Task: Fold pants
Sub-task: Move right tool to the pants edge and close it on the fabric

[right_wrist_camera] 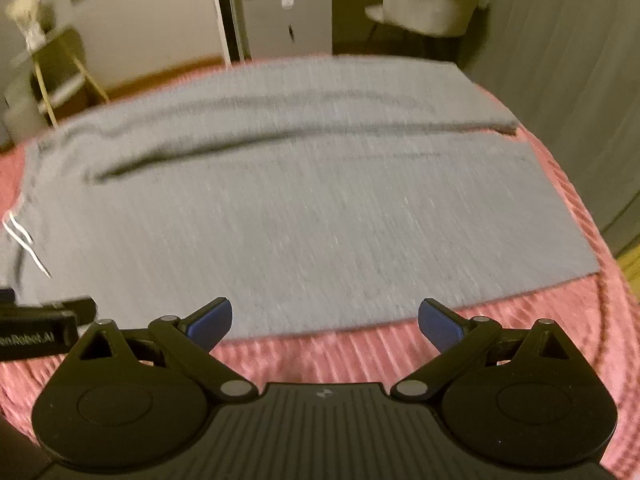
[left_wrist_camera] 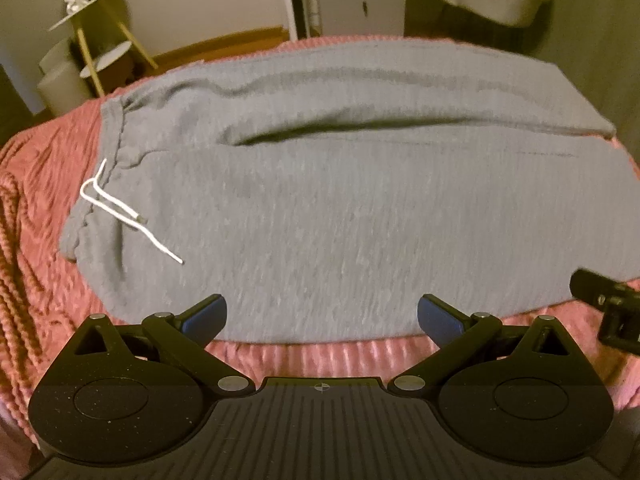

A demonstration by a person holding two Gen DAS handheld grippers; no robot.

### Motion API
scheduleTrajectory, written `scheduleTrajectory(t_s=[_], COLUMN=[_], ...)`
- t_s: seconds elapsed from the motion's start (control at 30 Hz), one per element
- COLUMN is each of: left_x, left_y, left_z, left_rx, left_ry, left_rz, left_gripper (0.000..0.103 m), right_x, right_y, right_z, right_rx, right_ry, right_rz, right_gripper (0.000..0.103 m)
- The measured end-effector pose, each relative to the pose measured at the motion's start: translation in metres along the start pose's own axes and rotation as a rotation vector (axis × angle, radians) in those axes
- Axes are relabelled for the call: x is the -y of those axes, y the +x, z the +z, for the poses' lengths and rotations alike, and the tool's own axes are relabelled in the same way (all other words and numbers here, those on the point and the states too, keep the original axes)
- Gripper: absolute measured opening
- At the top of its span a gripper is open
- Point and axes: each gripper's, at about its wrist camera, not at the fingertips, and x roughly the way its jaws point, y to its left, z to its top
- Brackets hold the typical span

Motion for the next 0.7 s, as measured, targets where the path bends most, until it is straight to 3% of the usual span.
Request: scheduleTrajectory(t_s=[0.07,0.23,0.3,0.33,0.4,0.43,0.57,0.7], left_x=[-0.004,-0.025,-0.037,-0.043,-0.055,-0.061,-0.080,-0.090], left_y=[0.001,0.010,0.019,0.025,0.041,0.050,0.085,0.117], left_z=[0.002,0.016,0.025,0.030,0.043,0.050,0.089,0.132], left_rx=[0.007,0.053,0.082,0.095,0.108,0.114,0.133,0.238], left_ry=[-0.015,-0.087,-0.122,-0.137,-0.151,-0.155,-0.205,-0.305], left_rz=[-0.015,-0.041,-0.019,0.001,0.065,0.091,0.129,0.034], left_gripper=[0.103,0.103,0.103,0.103,0.103,0.103,0.103,0.103], right_x=[0.003,0.002,0.000,-0.002,-0.007,-0.007,-0.006,-0.004], right_y=[-0.004,-0.010,0.002,0.017,0.059,0.078,0.121,0.151], right_z=[0.001,0.001,0.004,0.007,0.018,0.023,0.049,0.090], right_rx=[0.074,0.343,0.397,0.377,0.170,0.107,0.157,0.254], right_ry=[0.011,-0.022,-0.037,-0.057,-0.094,-0.067,0.063,0.107], right_rz=[0.026,-0.006,0.009,0.039,0.145,0.192,0.254,0.255], right_gripper=[0.100,0.100,0.100,0.099,0.099,0.099,0.099,0.099])
